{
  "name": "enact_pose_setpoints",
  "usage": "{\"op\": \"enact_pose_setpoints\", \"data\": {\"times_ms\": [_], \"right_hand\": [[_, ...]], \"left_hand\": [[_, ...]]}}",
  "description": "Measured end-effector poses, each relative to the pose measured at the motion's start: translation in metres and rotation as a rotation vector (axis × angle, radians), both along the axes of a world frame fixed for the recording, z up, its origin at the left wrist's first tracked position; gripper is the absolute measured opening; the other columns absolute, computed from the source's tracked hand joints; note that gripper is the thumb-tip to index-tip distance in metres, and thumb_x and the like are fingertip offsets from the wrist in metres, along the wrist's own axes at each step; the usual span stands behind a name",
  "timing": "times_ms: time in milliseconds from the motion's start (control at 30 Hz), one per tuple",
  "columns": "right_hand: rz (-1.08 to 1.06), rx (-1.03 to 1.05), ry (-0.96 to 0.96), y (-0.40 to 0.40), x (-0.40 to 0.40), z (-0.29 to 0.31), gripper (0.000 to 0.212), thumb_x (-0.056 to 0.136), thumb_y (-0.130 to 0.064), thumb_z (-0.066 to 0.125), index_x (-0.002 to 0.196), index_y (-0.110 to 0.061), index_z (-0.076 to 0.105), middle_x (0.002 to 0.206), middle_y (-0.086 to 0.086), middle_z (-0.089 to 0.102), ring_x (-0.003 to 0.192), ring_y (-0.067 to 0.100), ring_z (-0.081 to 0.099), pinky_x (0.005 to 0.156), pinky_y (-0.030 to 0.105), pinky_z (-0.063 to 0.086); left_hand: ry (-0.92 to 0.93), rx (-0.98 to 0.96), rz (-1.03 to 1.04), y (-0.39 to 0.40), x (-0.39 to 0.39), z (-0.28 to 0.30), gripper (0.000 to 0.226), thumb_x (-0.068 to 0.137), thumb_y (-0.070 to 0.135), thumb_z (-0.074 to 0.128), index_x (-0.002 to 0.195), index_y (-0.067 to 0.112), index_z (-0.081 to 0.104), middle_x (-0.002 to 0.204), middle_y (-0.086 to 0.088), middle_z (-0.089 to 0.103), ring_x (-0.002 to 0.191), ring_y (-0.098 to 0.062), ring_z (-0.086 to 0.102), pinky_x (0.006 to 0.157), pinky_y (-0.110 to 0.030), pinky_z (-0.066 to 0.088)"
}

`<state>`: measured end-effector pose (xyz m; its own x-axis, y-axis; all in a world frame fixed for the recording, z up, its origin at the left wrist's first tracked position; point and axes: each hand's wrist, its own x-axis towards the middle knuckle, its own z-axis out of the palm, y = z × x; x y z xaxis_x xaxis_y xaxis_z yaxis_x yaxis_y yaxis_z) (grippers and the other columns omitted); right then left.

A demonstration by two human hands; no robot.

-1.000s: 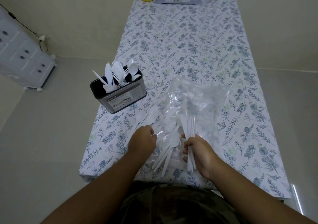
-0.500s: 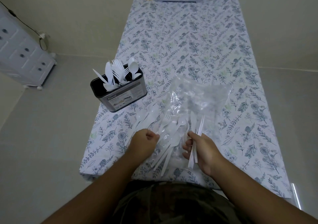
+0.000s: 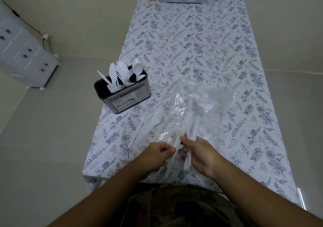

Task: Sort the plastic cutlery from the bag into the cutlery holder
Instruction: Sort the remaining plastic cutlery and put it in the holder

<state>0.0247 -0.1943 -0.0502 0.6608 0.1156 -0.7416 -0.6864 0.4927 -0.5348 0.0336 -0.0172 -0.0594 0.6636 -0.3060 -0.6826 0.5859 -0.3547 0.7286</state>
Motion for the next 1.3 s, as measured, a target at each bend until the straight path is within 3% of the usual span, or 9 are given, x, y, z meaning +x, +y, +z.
{"op": "enact_pose_setpoints", "data": {"times_ms": [133, 267, 433, 533, 667, 933, 1100, 1200, 1300], "right_hand": [[-0.004, -0.164, -0.04, -0.005, -0.002, -0.003, 0.005, 0.1, -0.008, 0.06, 0.099, -0.006, 0.064, 0.074, 0.005, 0.066, 0.055, 0.012, 0.053, 0.054, 0.029, 0.045], [-0.167, -0.422, -0.029, -0.023, 0.001, -0.001, 0.01, 0.095, -0.008, 0.062, 0.102, -0.004, 0.068, 0.069, 0.004, 0.063, 0.056, 0.015, 0.058, 0.056, 0.033, 0.049], [-0.167, -0.499, 0.014, -0.031, -0.003, -0.003, 0.008, 0.089, -0.005, 0.058, 0.083, -0.011, 0.058, 0.067, 0.007, 0.054, 0.055, 0.02, 0.049, 0.051, 0.032, 0.042], [-0.139, -0.457, 0.014, -0.023, -0.007, -0.006, 0.011, 0.087, 0.002, 0.051, 0.087, -0.008, 0.054, 0.062, 0.005, 0.047, 0.052, 0.018, 0.043, 0.048, 0.03, 0.038], [-0.018, -0.533, -0.002, -0.019, -0.007, -0.007, 0.013, 0.087, 0.002, 0.047, 0.086, -0.01, 0.053, 0.061, 0.003, 0.042, 0.051, 0.016, 0.038, 0.046, 0.029, 0.034], [0.088, -0.523, -0.002, -0.012, -0.007, -0.007, 0.009, 0.09, -0.004, 0.053, 0.091, -0.012, 0.057, 0.071, 0.005, 0.047, 0.054, 0.017, 0.041, 0.047, 0.029, 0.038], [0.041, -0.377, -0.012, -0.013, -0.006, -0.006, 0.02, 0.09, -0.004, 0.058, 0.11, -0.005, 0.062, 0.097, 0.016, 0.06, 0.051, 0.015, 0.042, 0.049, 0.031, 0.038], [0.038, -0.374, -0.031, -0.012, -0.004, -0.009, 0.023, 0.09, -0.004, 0.058, 0.112, -0.006, 0.064, 0.096, 0.019, 0.059, 0.049, 0.016, 0.043, 0.05, 0.032, 0.038], [0.041, -0.379, -0.026, -0.013, -0.002, -0.011, 0.033, 0.086, -0.004, 0.065, 0.118, -0.003, 0.063, 0.084, 0.016, 0.054, 0.051, 0.018, 0.044, 0.048, 0.032, 0.039]], "left_hand": [[-0.137, 0.097, 0.055, 0.002, 0.002, 0.001, 0.016, 0.096, 0.031, 0.064, 0.092, 0.016, 0.067, 0.071, 0.007, 0.069, 0.049, -0.001, 0.053, 0.048, -0.018, 0.042], [-0.389, 0.376, 0.112, 0.012, 0.015, -0.008, 0.014, 0.093, 0.036, 0.067, 0.092, 0.022, 0.064, 0.08, 0.006, 0.064, 0.069, -0.007, 0.059, 0.059, -0.021, 0.044], [-0.558, 0.537, -0.053, 0.016, 0.018, -0.013, 0.02, 0.086, 0.038, 0.071, 0.097, 0.03, 0.057, 0.087, 0.011, 0.054, 0.073, -0.002, 0.053, 0.063, -0.026, 0.044], [-0.559, 0.554, -0.193, 0.004, 0.006, -0.013, 0.022, 0.083, 0.044, 0.07, 0.09, 0.032, 0.053, 0.083, 0.011, 0.054, 0.071, -0.004, 0.054, 0.064, -0.03, 0.049], [-0.544, 0.677, -0.417, -0.005, -0.006, -0.017, 0.041, 0.077, 0.058, 0.069, 0.104, 0.031, 0.053, 0.089, 0.011, 0.058, 0.081, -0.012, 0.058, 0.068, -0.031, 0.051], [-0.543, 0.592, -0.246, 0.003, -0.004, -0.022, 0.018, 0.088, 0.03, 0.063, 0.102, 0.019, 0.065, 0.079, 0.008, 0.064, 0.074, -0.01, 0.062, 0.07, -0.034, 0.057], [-0.554, 0.389, -0.264, 0.002, -0.004, -0.019, 0.033, 0.093, 0.036, 0.064, 0.122, 0.021, 0.065, 0.086, 0.014, 0.061, 0.076, -0.001, 0.059, 0.073, -0.022, 0.05], [-0.639, 0.381, -0.206, 0.002, -0.001, -0.019, 0.037, 0.094, 0.04, 0.059, 0.125, 0.02, 0.063, 0.098, 0.01, 0.059, 0.088, -0.004, 0.057, 0.082, -0.024, 0.049], [-0.766, 0.547, -0.1, 0.012, 0.01, -0.022, 0.043, 0.093, 0.032, 0.056, 0.133, 0.016, 0.057, 0.125, -0.001, 0.053, 0.12, -0.016, 0.047, 0.103, -0.033, 0.044]]}}
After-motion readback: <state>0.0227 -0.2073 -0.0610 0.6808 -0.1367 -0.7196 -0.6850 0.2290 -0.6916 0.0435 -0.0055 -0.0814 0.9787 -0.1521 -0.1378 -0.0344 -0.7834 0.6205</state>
